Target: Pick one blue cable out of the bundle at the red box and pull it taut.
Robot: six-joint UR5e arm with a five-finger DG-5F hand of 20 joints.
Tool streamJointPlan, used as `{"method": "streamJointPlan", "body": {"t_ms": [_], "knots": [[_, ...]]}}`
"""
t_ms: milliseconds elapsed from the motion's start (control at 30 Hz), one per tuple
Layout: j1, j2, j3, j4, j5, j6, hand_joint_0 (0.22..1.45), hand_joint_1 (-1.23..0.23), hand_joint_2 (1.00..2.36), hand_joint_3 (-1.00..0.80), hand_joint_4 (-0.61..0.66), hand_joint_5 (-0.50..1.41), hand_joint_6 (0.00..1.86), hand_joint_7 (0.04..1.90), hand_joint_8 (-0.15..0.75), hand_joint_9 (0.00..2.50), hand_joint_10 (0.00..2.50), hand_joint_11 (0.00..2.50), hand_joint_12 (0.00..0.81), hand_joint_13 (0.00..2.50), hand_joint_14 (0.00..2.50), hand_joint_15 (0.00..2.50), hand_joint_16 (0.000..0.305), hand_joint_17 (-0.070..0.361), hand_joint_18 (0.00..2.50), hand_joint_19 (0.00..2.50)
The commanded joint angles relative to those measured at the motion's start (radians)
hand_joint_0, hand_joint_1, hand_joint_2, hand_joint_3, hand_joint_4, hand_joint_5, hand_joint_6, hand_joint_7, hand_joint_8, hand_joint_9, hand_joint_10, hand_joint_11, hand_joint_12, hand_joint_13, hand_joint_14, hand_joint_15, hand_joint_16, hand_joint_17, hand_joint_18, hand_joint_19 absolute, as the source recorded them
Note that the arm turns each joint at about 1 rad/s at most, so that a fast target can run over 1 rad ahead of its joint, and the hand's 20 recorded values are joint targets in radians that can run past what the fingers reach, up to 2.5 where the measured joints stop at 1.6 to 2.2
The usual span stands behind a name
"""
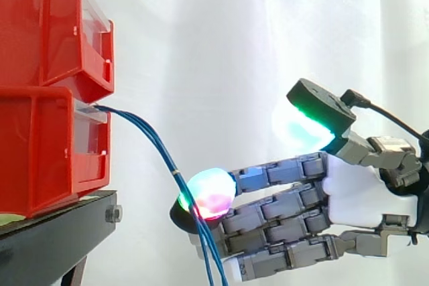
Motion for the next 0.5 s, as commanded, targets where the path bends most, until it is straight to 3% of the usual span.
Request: {"method": "streamJointPlan", "body": {"t_ms": [0, 133, 233, 333, 433, 467], "knots": [[0.004, 0.000, 0.001, 0.022, 0.005, -0.018, 0.51, -0.69, 1.00, -0.50, 0.39, -0.18, 0.50, 0.75, 0.300, 0.29, 0.00, 0.00, 0.394, 0.03, 0.00, 0.00, 0.070, 0.157, 0.00, 0.00], [0.010, 0.000, 0.001, 0.026, 0.005, -0.030, 0.51, -0.69, 1.00, -0.50, 0.39, -0.18, 0.50, 0.75, 0.300, 0.29, 0.00, 0.00, 0.394, 0.03, 0.00, 0.00, 0.070, 0.157, 0.00, 0.00], [0.013, -0.013, 0.002, 0.038, 0.023, -0.033, 0.51, -0.69, 1.00, -0.50, 0.39, -0.18, 0.50, 0.75, 0.300, 0.29, 0.00, 0.00, 0.394, 0.03, 0.00, 0.00, 0.069, 0.156, 0.00, 0.00], [0.012, -0.043, 0.036, 0.034, 0.022, -0.021, 0.51, -0.68, 1.00, -0.50, 0.39, -0.18, 0.50, 0.75, 0.301, 0.29, 0.00, 0.00, 0.393, 0.04, 0.00, 0.00, 0.069, 0.155, 0.00, 0.00], [0.006, -0.114, 0.130, 0.012, -0.003, 0.007, 0.51, -0.68, 1.00, -0.50, 0.40, -0.18, 0.50, 0.75, 0.301, 0.30, 0.00, 0.00, 0.393, 0.04, 0.00, 0.00, 0.069, 0.155, 0.00, 0.00], [0.006, -0.123, 0.142, 0.008, -0.023, 0.017, 0.51, -0.68, 1.00, -0.50, 0.40, -0.18, 0.50, 0.75, 0.301, 0.30, 0.00, 0.00, 0.392, 0.04, 0.00, 0.00, 0.069, 0.155, 0.00, 0.01]]}}
